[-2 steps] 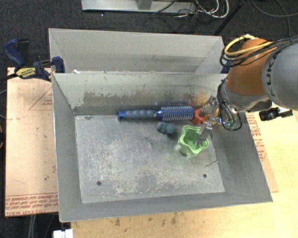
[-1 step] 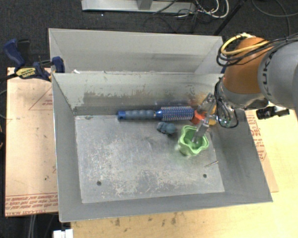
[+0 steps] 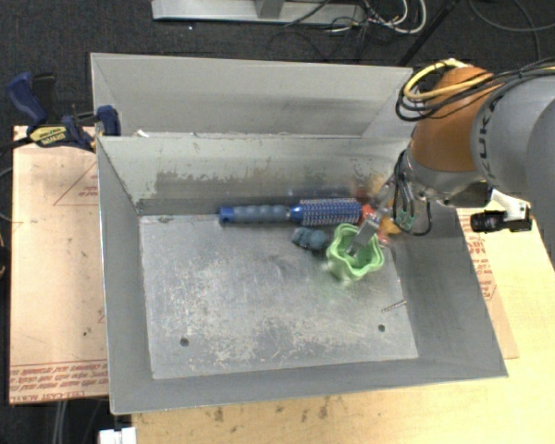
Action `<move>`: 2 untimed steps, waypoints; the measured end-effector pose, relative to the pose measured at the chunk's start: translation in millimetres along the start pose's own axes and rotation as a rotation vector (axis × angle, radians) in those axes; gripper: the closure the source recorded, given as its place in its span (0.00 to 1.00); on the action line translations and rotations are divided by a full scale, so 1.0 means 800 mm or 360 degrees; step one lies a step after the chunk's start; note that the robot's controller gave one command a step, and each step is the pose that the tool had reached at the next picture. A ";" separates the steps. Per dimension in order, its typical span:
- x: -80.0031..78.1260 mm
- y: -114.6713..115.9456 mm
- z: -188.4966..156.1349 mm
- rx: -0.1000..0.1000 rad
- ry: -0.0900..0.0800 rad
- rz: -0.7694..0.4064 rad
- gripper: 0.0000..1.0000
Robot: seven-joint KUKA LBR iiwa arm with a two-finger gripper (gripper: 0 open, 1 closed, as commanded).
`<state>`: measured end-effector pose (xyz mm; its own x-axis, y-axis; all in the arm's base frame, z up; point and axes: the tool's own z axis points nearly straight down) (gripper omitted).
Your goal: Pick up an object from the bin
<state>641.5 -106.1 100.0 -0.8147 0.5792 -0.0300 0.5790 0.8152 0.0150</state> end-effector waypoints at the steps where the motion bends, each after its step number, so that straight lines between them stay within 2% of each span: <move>1: 0.033 0.071 0.010 0.0021 0.0039 0.0340 0.00; 2: 0.064 0.115 -0.079 0.0017 0.0036 0.0387 0.00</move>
Offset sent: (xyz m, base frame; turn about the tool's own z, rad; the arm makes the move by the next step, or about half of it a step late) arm 0.0103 0.0588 -0.0093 0.2188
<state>650.7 -0.9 162.9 -0.6519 0.7583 -0.0042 0.7583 0.6519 0.0083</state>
